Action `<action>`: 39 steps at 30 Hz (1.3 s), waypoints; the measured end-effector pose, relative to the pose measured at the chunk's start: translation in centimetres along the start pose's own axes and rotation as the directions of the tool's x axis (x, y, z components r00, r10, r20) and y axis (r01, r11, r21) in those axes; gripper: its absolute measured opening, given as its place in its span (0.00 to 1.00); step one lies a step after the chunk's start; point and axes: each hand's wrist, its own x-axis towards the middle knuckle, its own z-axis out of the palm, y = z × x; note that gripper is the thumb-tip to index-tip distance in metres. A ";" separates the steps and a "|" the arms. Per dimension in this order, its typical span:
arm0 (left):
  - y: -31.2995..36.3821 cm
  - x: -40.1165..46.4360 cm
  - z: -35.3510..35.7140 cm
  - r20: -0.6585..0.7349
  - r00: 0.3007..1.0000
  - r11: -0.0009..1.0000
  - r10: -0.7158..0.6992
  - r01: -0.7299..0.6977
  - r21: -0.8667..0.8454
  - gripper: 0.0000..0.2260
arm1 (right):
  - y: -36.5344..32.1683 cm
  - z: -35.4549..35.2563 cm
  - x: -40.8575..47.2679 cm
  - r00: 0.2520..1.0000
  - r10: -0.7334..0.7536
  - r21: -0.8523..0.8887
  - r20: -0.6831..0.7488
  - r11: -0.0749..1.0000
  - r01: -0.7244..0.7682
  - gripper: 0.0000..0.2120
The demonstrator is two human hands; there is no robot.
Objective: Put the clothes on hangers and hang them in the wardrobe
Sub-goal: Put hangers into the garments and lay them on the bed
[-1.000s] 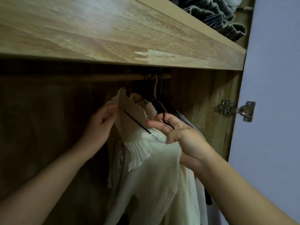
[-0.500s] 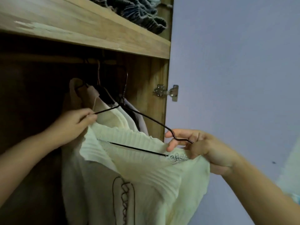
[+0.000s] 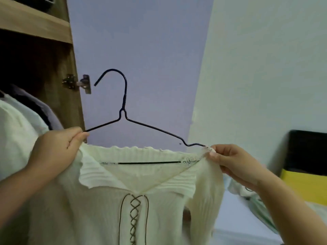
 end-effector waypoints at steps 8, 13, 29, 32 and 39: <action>7.4 2.0 8.8 0.057 0.963 0.957 0.263 -0.253 -0.141 0.22 | 2.1 -7.4 -6.6 0.901 -0.021 -0.015 -0.433 1.000 0.016 0.38; 12.6 4.2 13.5 -0.058 0.855 0.822 0.515 -0.512 -0.249 0.22 | 1.0 -10.0 -10.5 0.779 -0.034 -0.099 -0.626 0.994 -0.037 0.31; 36.5 1.3 22.4 -0.052 0.680 0.435 0.731 -0.524 -0.732 0.18 | 1.4 -10.3 -24.8 0.252 -0.188 -0.313 -0.949 0.657 -0.687 0.16; 41.6 -1.5 22.7 -0.031 0.608 0.334 0.793 -0.478 -0.812 0.21 | 1.7 -11.0 -29.7 0.065 -0.109 -0.122 -0.992 0.674 -0.729 0.22; 52.9 -7.5 22.7 -0.121 0.351 0.069 0.928 -0.484 -0.872 0.24 | 1.7 -12.5 -42.4 -0.231 0.049 0.181 -0.972 0.783 -0.596 0.19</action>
